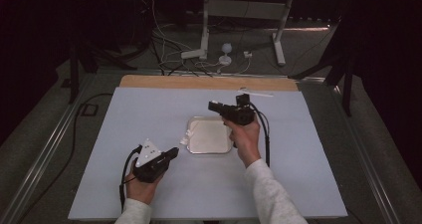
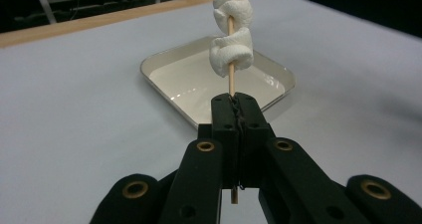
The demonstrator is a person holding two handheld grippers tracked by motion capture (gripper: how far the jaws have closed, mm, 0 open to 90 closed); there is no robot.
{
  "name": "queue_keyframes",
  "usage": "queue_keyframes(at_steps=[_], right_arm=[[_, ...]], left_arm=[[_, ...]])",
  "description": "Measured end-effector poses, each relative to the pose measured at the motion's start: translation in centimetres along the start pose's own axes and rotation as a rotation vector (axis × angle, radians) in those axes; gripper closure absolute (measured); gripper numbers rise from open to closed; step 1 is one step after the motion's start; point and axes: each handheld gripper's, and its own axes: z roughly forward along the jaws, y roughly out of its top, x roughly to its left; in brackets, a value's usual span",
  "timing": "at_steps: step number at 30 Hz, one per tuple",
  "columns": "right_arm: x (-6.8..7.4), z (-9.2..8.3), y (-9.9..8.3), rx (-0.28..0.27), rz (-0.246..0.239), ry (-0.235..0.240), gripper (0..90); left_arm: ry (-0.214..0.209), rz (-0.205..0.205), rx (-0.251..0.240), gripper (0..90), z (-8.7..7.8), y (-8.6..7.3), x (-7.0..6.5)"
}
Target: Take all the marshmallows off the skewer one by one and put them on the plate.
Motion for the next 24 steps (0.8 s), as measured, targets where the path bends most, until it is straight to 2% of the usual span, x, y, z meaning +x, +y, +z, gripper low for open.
queue_keyframes(at_steps=[3,7,8,13,21,24], right_arm=[[-0.2,-0.8,0.4,0.034,-0.062,-0.017,81.3],[-0.3,-0.5,0.0,0.063,-0.098,-0.043,79.7],[-0.4,0.1,-0.6,0.094,-0.111,-0.058,78.5],[-1.0,1.5,-1.7,0.15,-0.145,-0.106,77.1],[-2.1,3.2,-2.8,0.206,-0.124,-0.143,71.3],[-2.8,4.0,-3.2,0.226,-0.093,-0.168,54.0]], left_arm=[[0.001,-0.031,-0.035,90.0,-0.3,0.2,0.5],[0.013,-0.024,-0.026,90.0,-0.1,0.3,0.3],[0.021,-0.014,-0.017,90.0,0.1,0.2,0.3],[0.033,-0.018,-0.006,89.9,0.5,0.1,0.6],[0.046,-0.026,0.003,89.9,0.8,-0.1,0.9],[0.047,-0.026,0.01,89.9,1.1,-0.1,0.9]])
